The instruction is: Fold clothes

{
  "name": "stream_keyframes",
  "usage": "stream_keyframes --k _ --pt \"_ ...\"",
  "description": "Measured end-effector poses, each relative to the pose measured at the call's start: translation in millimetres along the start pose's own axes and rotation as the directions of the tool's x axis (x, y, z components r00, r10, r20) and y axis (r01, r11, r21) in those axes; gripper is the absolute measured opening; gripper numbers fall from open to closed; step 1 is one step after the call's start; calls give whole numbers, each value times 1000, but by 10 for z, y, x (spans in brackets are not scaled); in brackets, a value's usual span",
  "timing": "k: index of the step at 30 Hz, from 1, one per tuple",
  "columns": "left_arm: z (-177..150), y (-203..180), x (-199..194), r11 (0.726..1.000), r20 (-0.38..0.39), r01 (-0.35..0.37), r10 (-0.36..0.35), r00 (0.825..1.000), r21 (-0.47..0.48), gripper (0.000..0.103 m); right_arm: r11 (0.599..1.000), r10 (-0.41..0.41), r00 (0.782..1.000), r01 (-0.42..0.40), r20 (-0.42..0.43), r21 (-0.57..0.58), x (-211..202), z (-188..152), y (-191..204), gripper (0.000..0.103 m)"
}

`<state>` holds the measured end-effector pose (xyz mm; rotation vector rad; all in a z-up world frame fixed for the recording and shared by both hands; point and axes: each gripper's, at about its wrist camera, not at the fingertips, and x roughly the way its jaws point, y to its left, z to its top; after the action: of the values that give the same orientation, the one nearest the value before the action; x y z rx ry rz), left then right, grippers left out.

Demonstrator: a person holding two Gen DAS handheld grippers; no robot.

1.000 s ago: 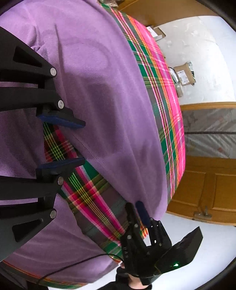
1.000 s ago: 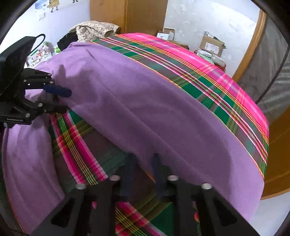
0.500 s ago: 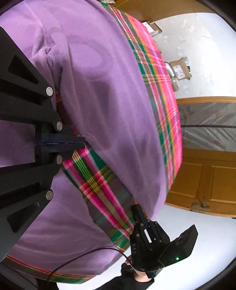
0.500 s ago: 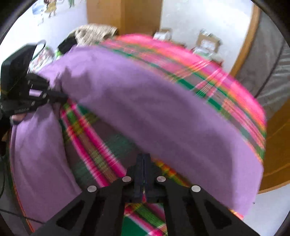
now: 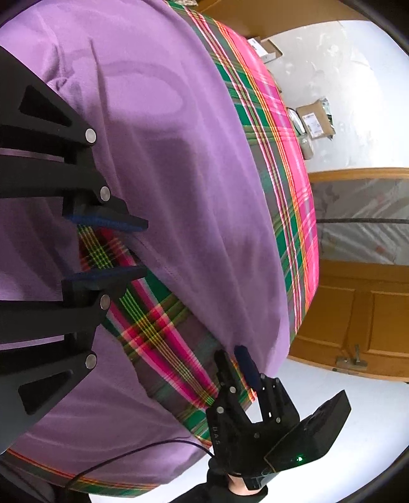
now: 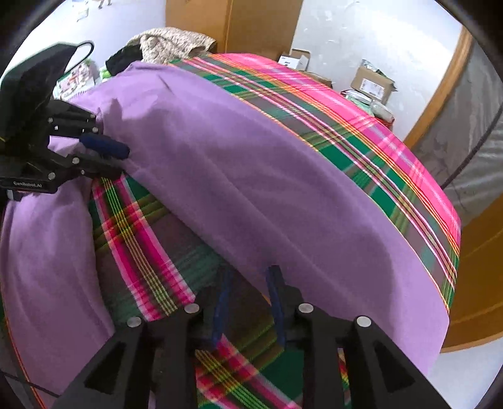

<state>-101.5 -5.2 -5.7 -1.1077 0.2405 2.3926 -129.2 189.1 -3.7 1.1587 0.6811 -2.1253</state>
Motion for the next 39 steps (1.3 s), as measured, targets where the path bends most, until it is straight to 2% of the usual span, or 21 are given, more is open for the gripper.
stream_keyframes --k 2,3,4,5,7,8,10,15,18,20,23,26,30,32,33,37,39 --pt "22 -5 24 1000 -3 -5 5 1000 3 23 1000 21 1000 -21 6 16 38 21 -20 27" --pt "33 0 39 1000 -6 -7 7 1000 0 23 999 35 999 -35 11 29 48 26 -39 23" --pt "45 7 49 1000 -7 -6 6 1000 -4 23 998 47 999 -48 16 41 56 31 -57 13" --pt "56 14 59 1000 -8 -6 6 1000 -8 23 998 47 999 -48 21 42 57 27 -45 11" --pt "71 16 73 1000 -10 -18 18 1000 -7 18 998 42 999 -43 22 51 67 34 -46 6" --pt "74 8 77 999 -10 -36 36 999 0 9 997 44 999 -45 25 56 60 37 -50 4" --pt "72 11 65 999 -8 -42 42 999 6 4 997 46 998 -48 36 65 28 36 -59 3" --pt "26 -6 -105 1000 37 -9 8 999 23 3 998 52 996 -55 69 40 -219 -11 44 3" --pt "-13 -33 -143 999 41 5 -7 999 40 3 996 77 997 -78 21 36 -129 -74 96 0" --pt "-45 -36 -91 999 15 12 -13 1000 41 3 994 98 995 -97 -8 40 -60 -121 118 0" --pt "-56 -12 -80 999 1 46 -46 999 28 3 992 88 996 -89 15 85 -128 -151 46 1" --pt "-58 -7 -150 997 17 68 -68 998 33 3 987 63 993 -77 101 140 -347 -179 -88 1" --pt "-31 80 -286 998 76 59 -59 995 -9 4 970 -59 985 18 164 241 -530 -157 -407 8" --pt "0 162 -331 998 100 37 -31 994 -56 4 960 -98 979 45 180 276 -548 -115 -573 11" --pt "21 216 -343 996 109 21 -11 994 -88 4 958 -112 976 57 185 280 -540 -51 -660 12" --pt "53 415 -283 982 97 -25 44 994 -185 4 980 -129 973 96 189 177 -269 178 -841 13" --pt "35 466 -253 977 89 -34 54 995 -213 4 985 -99 981 72 170 154 -108 262 -873 14"
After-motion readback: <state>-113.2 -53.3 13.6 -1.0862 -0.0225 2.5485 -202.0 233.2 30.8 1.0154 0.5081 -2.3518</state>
